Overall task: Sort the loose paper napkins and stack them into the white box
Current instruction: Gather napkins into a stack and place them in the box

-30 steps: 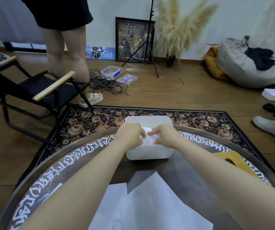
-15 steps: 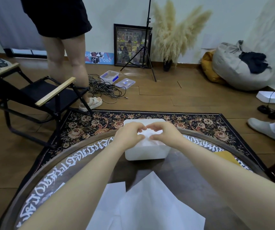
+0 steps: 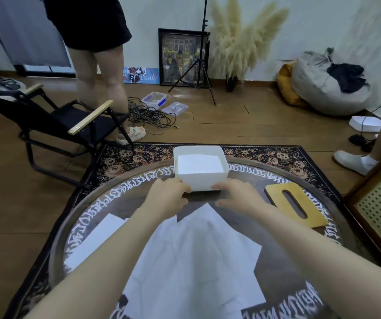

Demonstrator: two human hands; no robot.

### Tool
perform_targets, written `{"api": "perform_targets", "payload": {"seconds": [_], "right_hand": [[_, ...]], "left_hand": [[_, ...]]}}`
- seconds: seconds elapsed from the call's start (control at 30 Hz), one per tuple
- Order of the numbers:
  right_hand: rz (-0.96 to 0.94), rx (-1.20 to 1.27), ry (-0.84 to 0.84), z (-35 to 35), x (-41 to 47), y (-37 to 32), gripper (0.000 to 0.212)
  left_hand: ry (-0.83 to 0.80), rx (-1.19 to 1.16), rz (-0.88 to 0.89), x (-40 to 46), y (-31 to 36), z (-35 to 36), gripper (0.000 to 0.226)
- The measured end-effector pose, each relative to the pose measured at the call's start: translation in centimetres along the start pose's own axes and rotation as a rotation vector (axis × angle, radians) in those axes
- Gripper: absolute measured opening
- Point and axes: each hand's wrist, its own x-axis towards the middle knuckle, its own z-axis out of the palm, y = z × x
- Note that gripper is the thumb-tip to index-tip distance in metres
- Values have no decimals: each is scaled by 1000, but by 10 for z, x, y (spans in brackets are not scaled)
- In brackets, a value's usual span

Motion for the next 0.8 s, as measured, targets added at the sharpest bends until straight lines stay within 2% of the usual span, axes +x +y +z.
{"api": "perform_targets", "payload": {"seconds": [0.23, 0.5, 0.8], "right_hand": [[12, -275, -154, 19, -62, -7, 54], [6, -318, -238, 36, -119, -20, 55], [-49, -410, -261, 66, -144, -35, 53]], "left_hand": [[-93, 139, -47, -72, 13, 13, 33], [-145, 162, -99, -136, 22, 28, 34], [-111, 176, -107, -173, 17, 50, 34]]}}
